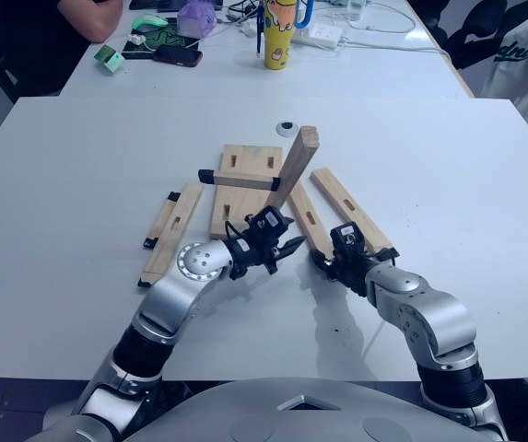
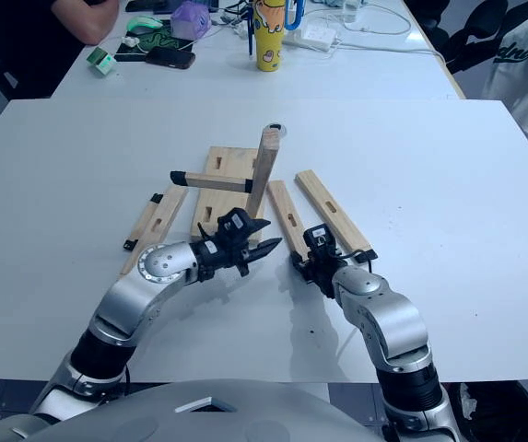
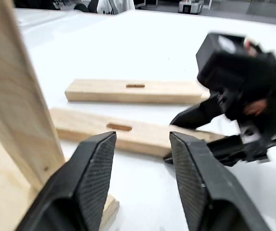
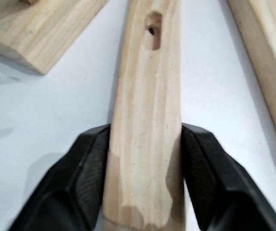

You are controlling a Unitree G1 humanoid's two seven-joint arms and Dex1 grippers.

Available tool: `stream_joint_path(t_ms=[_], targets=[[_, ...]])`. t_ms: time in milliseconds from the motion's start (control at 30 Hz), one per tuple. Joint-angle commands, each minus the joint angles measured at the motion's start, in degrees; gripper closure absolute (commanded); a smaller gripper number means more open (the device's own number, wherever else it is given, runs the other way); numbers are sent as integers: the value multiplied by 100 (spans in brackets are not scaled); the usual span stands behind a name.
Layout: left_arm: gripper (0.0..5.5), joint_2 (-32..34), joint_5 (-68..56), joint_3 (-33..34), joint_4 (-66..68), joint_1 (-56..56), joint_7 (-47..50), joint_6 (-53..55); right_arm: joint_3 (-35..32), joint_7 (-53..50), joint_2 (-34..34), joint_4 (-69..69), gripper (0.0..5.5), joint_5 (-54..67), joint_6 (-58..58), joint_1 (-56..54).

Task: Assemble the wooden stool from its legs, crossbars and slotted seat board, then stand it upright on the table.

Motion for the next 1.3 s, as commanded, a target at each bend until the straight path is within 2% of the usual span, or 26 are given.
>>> stream_joint_path(t_ms=[33, 200, 367, 533, 633, 733, 833, 1033, 1300], targets=[[274, 157, -701, 276, -428, 258, -391, 328, -635, -188, 101, 287, 342, -144, -112, -271], [195, 387, -1314, 422, -777, 639, -584, 642, -1643, 298, -348, 256, 342, 116, -583, -1370], [128, 351, -2031, 1025, -777, 555, -656, 749, -3161, 2065, -547, 995, 342, 2030, -805, -2020], [128, 237, -3293, 1813, -772, 337, -663, 1152, -4354, 4974, -1963, 1936, 342, 3700, -707, -1207], [128, 313, -3814, 2061, -731, 302, -601, 1390, -5037, 5528, -2424, 2440, 342, 4353, -483, -1126], [128, 389, -4295, 2252, -703, 352, -510, 1642, -5325, 5958, -2687, 2617, 342, 5179, -132, -1146], [128, 529, -4615, 2328, -492, 381, -530, 1867, -5087, 5809, -2445, 2372, 342, 5569, -48, -927], [128, 546, -5735, 2696, -320, 56, -451, 2161, -3733, 5977, -2039, 1166, 342, 5370, -387, 46], [128, 780, -6287, 2719, -34, -294, -331, 2369, -3113, 6309, -2211, 961, 342, 5292, -766, 259]])
